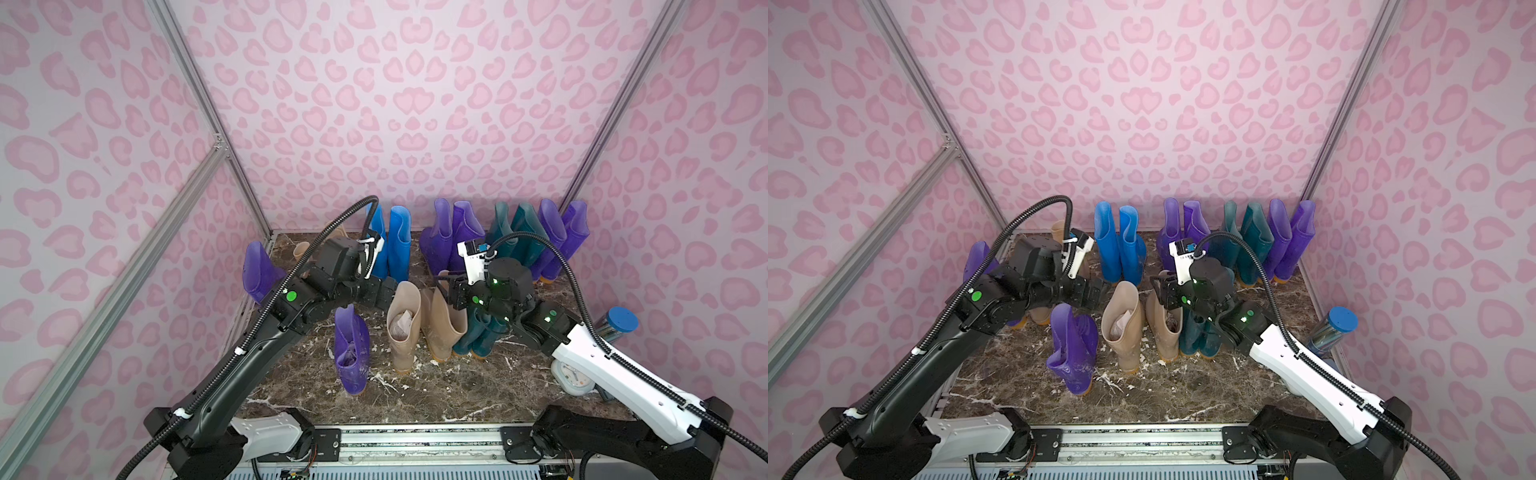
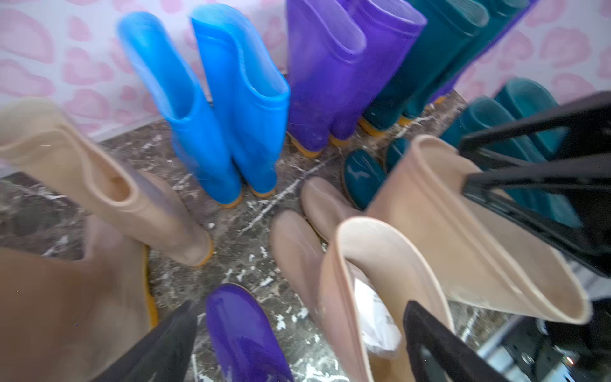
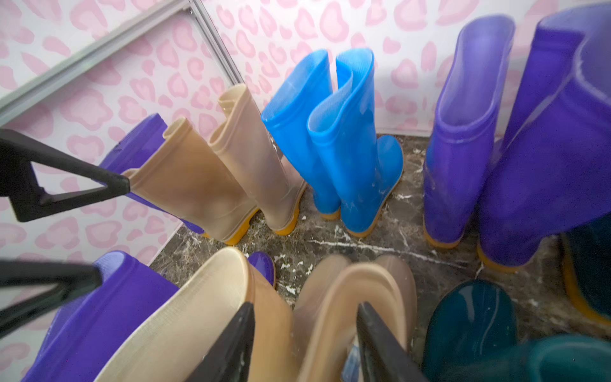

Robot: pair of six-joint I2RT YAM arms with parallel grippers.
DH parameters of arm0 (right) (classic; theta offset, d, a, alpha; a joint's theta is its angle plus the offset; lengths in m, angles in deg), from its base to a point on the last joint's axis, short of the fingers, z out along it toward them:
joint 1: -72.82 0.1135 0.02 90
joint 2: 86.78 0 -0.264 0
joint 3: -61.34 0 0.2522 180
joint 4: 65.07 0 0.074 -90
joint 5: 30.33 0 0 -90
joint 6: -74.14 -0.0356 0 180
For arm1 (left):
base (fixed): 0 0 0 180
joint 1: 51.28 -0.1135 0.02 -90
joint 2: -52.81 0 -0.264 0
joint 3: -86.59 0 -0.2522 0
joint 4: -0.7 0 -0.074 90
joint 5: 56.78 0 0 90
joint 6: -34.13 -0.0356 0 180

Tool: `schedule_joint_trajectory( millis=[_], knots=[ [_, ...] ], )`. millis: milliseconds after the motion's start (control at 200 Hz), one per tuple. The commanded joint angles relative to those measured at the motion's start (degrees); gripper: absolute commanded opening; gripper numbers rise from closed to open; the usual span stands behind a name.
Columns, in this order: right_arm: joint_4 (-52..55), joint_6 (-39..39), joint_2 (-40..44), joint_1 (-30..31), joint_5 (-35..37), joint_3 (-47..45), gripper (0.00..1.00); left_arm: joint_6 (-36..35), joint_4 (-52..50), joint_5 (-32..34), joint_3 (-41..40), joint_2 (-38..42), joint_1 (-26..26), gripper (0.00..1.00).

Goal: Match and arrange rain boots in pairs
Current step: Pair a pair of rain boots at the center of the board, then adjust the rain boot at the center of the board.

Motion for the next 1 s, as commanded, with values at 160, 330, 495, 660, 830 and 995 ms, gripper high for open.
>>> schedule_joint_trajectory(
  millis=[160, 330, 495, 660, 830, 995],
  knots=[
    [-1.03, 3.75, -0.45, -0.06, 2.14, 1.42, 0.52, 1.15, 0.79, -4.75, 5.29, -8.02, -13.45, 0.97],
    [-2.41, 4.29, 0.72, -0.84, 1.41, -0.26, 0.56, 3.84, 0.47, -7.26, 11.99, -19.70, -18.93, 0.91],
    [-4.14, 3.61, 2.95, -2.14, -0.05, -3.25, 0.57, 4.43, -1.18, -4.18, 20.62, -30.13, -21.59, 0.82],
    [-5.83, 3.42, 4.71, -4.15, -1.82, -5.55, 0.57, 1.63, -5.35, -4.68, 30.40, -39.52, -22.40, 0.42],
    [-7.63, 3.34, 6.11, -6.31, -3.53, -7.86, 0.56, -3.53, -7.70, -5.91, 38.19, -44.90, -22.57, 0.02],
    [-8.49, 3.19, 6.01, -8.53, -5.47, -9.00, 0.55, -7.33, -2.38, -7.47, 38.86, -44.68, -22.61, 0.02]
  ],
)
